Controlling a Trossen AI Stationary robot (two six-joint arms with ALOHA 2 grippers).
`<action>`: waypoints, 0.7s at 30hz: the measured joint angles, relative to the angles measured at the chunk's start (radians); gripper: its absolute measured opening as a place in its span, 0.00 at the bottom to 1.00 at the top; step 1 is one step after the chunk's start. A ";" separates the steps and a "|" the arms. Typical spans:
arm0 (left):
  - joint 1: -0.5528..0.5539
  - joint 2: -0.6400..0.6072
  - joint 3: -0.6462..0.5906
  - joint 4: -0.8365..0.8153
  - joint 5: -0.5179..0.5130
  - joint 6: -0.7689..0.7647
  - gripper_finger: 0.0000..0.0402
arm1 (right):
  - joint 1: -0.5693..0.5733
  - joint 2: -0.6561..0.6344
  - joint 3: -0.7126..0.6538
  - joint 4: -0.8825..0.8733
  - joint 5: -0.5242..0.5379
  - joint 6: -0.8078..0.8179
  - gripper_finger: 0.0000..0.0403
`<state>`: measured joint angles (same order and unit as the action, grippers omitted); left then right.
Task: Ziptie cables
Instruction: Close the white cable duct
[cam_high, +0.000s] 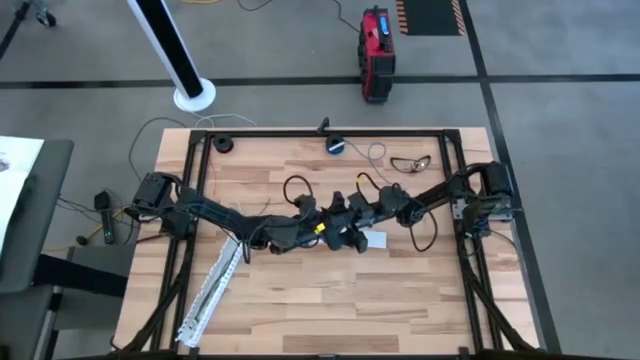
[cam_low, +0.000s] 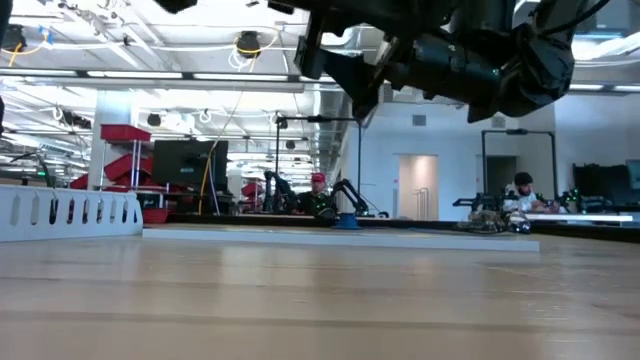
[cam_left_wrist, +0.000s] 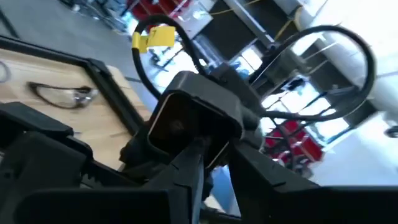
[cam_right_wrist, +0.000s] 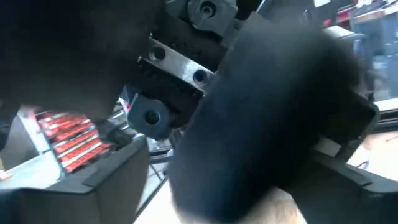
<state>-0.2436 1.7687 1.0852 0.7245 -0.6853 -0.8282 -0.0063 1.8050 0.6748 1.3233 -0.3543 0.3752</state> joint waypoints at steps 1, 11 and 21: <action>-0.003 0.000 0.010 -0.009 -0.007 0.006 0.17 | -0.007 0.000 0.001 0.003 -0.020 0.000 0.91; 0.002 0.001 0.063 -0.081 -0.041 0.080 0.17 | -0.055 -0.002 0.005 0.048 -0.098 0.042 0.98; -0.056 -0.229 0.063 -0.574 -0.043 0.197 0.17 | -0.100 0.009 -0.002 -0.284 -0.340 0.044 0.95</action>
<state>-0.2995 1.5398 1.1487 0.1503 -0.7279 -0.6310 -0.1067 1.8143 0.6724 1.0398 -0.6939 0.4188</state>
